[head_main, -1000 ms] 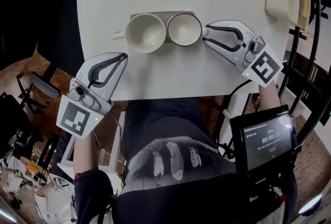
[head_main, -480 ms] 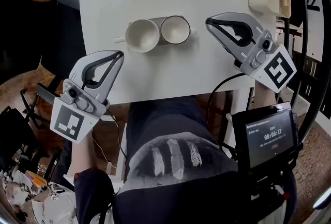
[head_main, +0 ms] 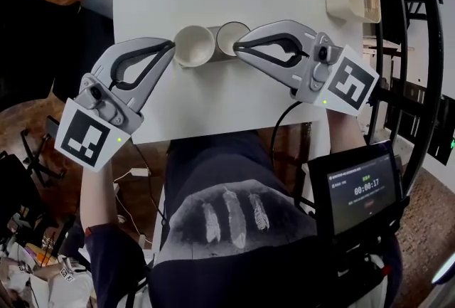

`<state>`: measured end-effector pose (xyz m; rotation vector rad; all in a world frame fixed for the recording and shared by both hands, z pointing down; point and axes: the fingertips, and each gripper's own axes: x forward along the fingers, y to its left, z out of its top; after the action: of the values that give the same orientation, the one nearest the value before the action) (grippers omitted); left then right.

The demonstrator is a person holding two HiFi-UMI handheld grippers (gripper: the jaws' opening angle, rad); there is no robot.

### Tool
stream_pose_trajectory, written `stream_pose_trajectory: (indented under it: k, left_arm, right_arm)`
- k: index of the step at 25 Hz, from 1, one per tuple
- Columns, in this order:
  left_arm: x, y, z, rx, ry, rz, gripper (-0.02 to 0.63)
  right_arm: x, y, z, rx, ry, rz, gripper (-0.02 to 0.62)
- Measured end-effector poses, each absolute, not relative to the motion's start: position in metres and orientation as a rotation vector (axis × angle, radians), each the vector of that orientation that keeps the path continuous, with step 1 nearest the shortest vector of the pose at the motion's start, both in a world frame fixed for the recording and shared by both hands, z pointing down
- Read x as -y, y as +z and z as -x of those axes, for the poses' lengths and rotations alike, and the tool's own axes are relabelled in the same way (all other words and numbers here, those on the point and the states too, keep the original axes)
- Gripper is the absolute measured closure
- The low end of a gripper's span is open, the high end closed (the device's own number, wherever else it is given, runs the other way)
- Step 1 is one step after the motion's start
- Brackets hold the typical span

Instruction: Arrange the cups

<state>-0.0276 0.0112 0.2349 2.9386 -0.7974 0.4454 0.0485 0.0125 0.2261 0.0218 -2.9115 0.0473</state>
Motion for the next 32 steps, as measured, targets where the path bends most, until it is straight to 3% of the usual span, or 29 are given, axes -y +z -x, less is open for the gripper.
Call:
stream_pose_trajectory:
  k: [32]
  left_arm:
    - [-0.001,0.238,0.029,0.744,0.482,-2.921,0.594]
  right_arm:
    - [-0.006,0.242,-0.027,2.873,0.068,-0.058,0.592]
